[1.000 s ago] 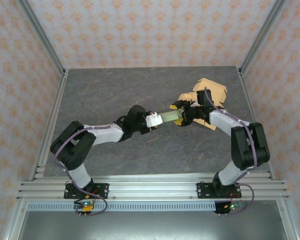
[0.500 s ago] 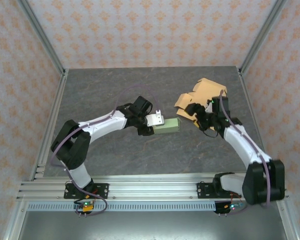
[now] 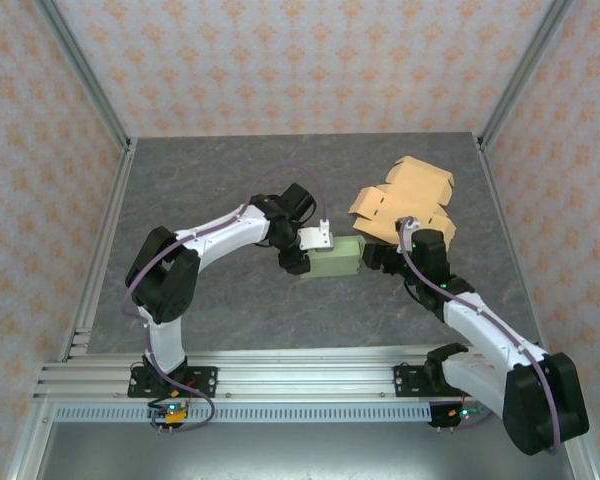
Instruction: Fold the paper box
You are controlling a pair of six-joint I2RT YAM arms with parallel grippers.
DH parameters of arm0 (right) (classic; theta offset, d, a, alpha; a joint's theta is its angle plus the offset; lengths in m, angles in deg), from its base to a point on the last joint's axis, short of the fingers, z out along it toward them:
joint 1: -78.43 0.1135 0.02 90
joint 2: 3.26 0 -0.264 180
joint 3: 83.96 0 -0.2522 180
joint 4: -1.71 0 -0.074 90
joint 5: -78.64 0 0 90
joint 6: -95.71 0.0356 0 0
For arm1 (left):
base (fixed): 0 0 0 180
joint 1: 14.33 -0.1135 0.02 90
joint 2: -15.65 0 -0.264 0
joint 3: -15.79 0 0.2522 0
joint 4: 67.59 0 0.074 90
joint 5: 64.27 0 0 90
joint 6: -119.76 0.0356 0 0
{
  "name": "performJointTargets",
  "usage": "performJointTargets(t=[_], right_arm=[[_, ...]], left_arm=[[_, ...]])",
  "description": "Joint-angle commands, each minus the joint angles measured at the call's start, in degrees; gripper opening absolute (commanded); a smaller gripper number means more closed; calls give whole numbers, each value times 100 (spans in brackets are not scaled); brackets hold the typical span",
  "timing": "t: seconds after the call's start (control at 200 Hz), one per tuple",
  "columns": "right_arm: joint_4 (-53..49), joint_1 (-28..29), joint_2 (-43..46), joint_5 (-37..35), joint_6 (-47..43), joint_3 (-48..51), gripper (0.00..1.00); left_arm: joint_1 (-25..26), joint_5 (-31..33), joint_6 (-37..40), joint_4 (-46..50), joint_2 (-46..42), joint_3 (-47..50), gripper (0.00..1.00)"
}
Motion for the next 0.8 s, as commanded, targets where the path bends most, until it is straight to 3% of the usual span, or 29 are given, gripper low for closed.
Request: performJointTargets(t=[0.0,0.265,0.405,0.606,0.791], right_arm=[[139,72,-169,90,-360,-265,73],[-374,303,-645,135,-606,-907,50],[-808,594,-815,-307,-857,-1258,36],[-1185,678,-1009,-563,-949,-1540,27],[-1461,823,-1290,-925,-1186,-1729,29]], left_arm=[[44,-164,95,190,-118,-110,54],[44,-234,-27,-52,-247,61,54],[40,-321,-207,-225,-311,115,53],[44,-279,-396,-434,-338,185,52],[44,-232,-476,-523,-287,215,51]])
